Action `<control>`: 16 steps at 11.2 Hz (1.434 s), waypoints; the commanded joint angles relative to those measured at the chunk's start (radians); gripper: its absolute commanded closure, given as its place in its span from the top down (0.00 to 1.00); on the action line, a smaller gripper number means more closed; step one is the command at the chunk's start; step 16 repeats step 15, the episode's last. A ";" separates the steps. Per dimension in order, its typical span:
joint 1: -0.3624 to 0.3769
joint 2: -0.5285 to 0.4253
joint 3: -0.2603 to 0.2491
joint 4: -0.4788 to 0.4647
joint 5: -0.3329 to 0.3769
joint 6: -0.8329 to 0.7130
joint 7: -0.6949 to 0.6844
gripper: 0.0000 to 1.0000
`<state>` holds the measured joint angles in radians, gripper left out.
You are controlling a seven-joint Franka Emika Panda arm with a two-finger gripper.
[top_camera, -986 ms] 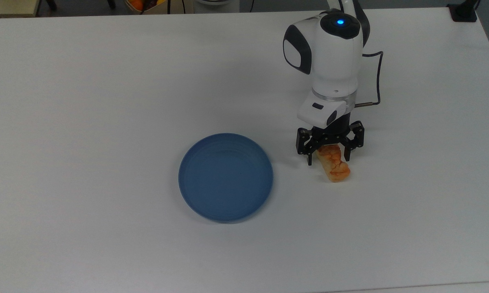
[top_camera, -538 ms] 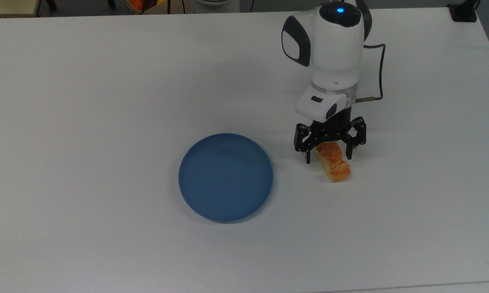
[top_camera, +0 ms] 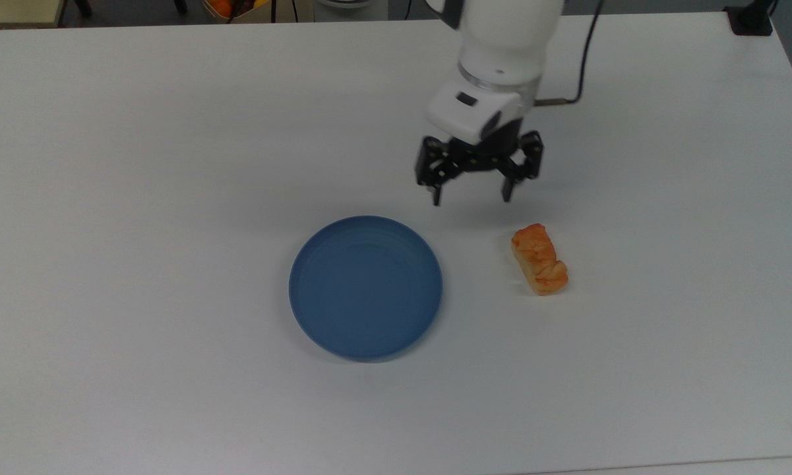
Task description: Put the bread on the table
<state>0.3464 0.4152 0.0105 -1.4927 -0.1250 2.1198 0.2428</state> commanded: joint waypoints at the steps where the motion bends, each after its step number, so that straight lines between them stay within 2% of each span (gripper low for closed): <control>1: -0.084 -0.151 -0.003 -0.046 0.010 -0.212 -0.123 1.00; 4: -0.191 -0.268 0.005 -0.086 0.018 -0.337 -0.235 1.00; 7: -0.302 -0.351 0.005 -0.093 0.102 -0.428 -0.367 1.00; 8: -0.331 -0.383 -0.003 -0.095 0.105 -0.490 -0.381 1.00; 10: -0.348 -0.417 -0.021 -0.101 0.091 -0.590 -0.375 1.00; 12: -0.366 -0.446 -0.030 -0.127 0.091 -0.597 -0.373 1.00; 16: -0.382 -0.437 -0.037 -0.112 0.090 -0.586 -0.373 1.00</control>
